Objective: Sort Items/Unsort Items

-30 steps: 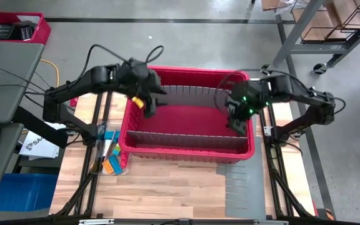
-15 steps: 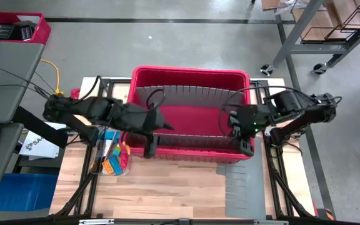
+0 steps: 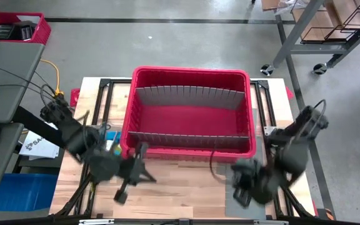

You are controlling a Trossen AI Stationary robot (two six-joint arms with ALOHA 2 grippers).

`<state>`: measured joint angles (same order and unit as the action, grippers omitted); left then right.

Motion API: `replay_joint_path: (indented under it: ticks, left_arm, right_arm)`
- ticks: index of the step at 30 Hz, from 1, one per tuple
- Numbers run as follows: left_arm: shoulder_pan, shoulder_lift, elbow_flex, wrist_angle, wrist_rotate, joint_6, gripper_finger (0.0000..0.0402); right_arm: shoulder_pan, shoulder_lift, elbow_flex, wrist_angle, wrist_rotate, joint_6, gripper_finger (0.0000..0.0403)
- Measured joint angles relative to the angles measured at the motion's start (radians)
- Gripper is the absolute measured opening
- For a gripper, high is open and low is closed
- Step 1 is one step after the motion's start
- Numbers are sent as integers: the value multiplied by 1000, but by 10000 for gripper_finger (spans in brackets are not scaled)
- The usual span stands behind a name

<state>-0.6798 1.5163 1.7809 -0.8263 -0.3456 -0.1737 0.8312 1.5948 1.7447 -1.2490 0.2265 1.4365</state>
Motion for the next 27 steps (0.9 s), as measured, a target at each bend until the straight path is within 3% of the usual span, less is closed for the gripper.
replay_joint_path:
  ticks: [7, 10, 13, 18, 22, 27]
  left_arm:
    - [-54, 138, 0, 35, -59, -15, 1]
    - [-43, 235, 0, 106, -42, -25, 1]
    - [-11, 345, 0, 245, -24, 3, 1]
    - [90, 501, 0, 508, 47, 25, 0]
    - [152, 542, -1, 427, -54, -76, 0]
    - [182, 550, -1, 228, -81, -135, 0]
  right_arm:
    - [207, 213, -1, 41, -208, 403, 2]
    - [245, 263, -1, 74, -213, 499, 1]
    - [258, 276, -1, 57, -124, 575, 1]
    - [230, 275, -1, -142, 139, 675, 0]
    - [162, 274, -8, -263, 290, 662, 0]
    - [61, 274, -17, -299, 399, 590, 0]
